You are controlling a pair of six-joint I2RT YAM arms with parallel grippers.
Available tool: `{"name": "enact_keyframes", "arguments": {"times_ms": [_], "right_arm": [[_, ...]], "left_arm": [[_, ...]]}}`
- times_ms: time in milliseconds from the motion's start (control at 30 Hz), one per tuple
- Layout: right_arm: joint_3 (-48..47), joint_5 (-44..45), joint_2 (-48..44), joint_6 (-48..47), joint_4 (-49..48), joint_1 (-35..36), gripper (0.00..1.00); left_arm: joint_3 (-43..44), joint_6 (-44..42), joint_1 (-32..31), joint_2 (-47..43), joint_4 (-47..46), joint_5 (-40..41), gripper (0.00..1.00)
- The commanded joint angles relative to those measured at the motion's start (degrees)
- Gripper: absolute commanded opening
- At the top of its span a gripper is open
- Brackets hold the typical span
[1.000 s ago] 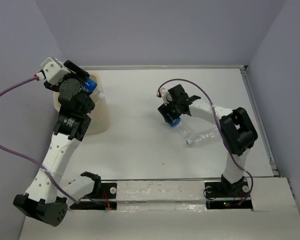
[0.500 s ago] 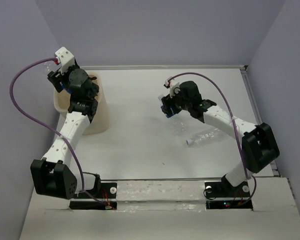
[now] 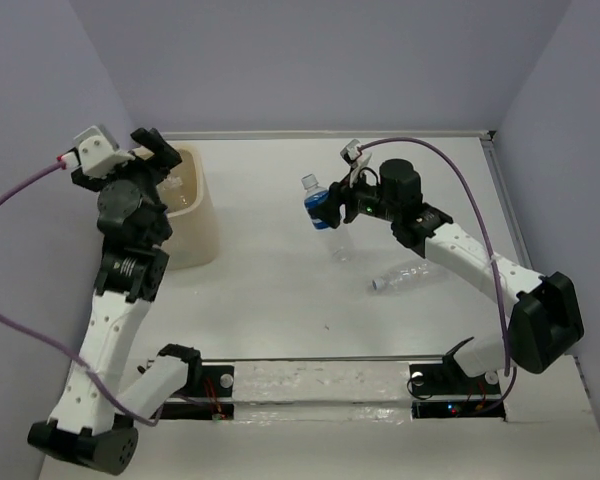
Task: Put the plastic bottles in the bin
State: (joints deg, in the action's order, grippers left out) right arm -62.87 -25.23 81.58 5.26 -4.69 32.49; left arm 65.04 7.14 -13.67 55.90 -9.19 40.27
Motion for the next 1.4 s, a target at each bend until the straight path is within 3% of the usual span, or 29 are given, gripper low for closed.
{"name": "enact_keyframes", "arguments": {"times_ms": [0, 133, 367, 567, 900, 1133, 1200, 1233, 1367], "right_arm": [[-2.8, -3.5, -2.8, 6.5, -6.0, 2.2, 0.57], [-8.2, -2.6, -1.3, 10.3, -7.2, 5.6, 0.57], [-23.2, 0.4, 8.8, 15.0, -10.9, 13.5, 0.57], [-43.0, 5.3, 21.9, 14.0, -12.9, 18.7, 0.56], [-77.5, 3.3, 48.9, 16.4, -21.7, 19.3, 0.55], [-86.4, 10.3, 62.8, 17.7, -31.3, 21.4, 0.55], [-90.9, 12.2, 65.4, 15.6, -29.9, 23.0, 0.61], [-91.3, 13.5, 66.3, 13.7, -29.0, 23.0, 0.69], [-84.6, 15.2, 63.1, 10.2, -28.4, 23.0, 0.88]], "left_arm": [[-5.6, 12.1, -0.5, -11.9, 7.7, -20.1, 0.99], [-12.4, 15.4, -0.5, -23.4, 9.1, -29.5, 0.99], [-10.3, 17.2, -0.4, -37.0, 19.6, -32.3, 0.99], [-4.7, 16.6, -0.4, -39.5, 23.4, -36.0, 0.99], [-7.0, 19.0, -5.5, -42.0, 20.2, -39.0, 0.99], [-10.4, 17.9, -8.6, -44.9, 18.4, -37.2, 0.99], [-10.9, 17.8, -8.8, -44.9, 17.8, -37.0, 0.99], [-11.0, 17.7, -8.9, -44.7, 17.9, -37.1, 0.99], [-10.7, 17.9, -8.8, -43.4, 18.3, -38.1, 0.99]]}}
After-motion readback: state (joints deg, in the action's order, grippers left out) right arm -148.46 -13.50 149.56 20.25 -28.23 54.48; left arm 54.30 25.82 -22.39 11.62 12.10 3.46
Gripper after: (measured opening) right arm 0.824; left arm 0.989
